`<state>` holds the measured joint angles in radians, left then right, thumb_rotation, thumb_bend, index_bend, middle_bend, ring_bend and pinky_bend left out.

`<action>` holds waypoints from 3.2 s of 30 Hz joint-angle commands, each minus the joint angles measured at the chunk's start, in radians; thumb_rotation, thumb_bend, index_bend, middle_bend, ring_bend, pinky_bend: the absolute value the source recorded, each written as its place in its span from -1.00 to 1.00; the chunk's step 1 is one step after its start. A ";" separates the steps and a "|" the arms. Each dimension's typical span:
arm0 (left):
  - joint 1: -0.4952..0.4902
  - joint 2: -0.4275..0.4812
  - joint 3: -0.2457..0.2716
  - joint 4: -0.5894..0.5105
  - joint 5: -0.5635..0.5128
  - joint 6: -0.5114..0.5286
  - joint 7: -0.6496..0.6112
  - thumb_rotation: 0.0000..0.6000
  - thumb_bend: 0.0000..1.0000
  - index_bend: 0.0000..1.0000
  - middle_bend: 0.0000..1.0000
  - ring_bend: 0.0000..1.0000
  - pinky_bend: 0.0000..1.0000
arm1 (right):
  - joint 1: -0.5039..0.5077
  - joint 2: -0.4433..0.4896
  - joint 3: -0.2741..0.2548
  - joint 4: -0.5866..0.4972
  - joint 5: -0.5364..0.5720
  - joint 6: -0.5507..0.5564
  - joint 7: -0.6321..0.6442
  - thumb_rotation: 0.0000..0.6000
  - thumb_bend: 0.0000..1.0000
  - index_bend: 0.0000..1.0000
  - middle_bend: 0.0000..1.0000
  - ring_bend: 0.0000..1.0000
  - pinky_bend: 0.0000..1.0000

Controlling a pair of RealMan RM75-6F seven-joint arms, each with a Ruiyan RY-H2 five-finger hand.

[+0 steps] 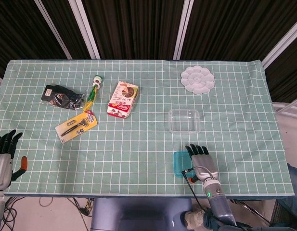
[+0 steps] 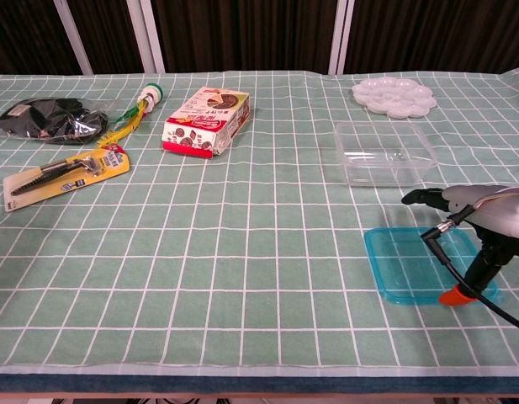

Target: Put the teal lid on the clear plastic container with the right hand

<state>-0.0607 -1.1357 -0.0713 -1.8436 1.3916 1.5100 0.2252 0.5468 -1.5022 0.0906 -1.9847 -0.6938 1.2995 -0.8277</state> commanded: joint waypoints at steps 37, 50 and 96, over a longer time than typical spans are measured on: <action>-0.003 0.001 -0.001 -0.001 -0.013 -0.003 0.013 1.00 0.08 -0.83 -1.00 -1.00 -1.00 | 0.015 -0.034 -0.039 0.048 0.001 0.023 -0.005 1.00 -0.69 -1.00 -0.70 -1.00 -1.00; -0.004 0.001 -0.002 -0.002 -0.018 -0.004 0.016 1.00 0.08 -0.83 -1.00 -1.00 -1.00 | 0.020 -0.040 -0.044 0.052 0.004 0.019 -0.006 1.00 -0.69 -1.00 -0.70 -1.00 -1.00; -0.006 0.004 -0.001 -0.005 -0.023 -0.008 0.016 1.00 0.08 -0.83 -1.00 -1.00 -1.00 | 0.087 -0.055 -0.015 0.044 0.111 0.012 -0.057 1.00 -0.69 -1.00 -0.67 -1.00 -1.00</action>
<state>-0.0667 -1.1317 -0.0725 -1.8487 1.3682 1.5019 0.2408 0.6336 -1.5564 0.0760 -1.9412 -0.5829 1.3116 -0.8851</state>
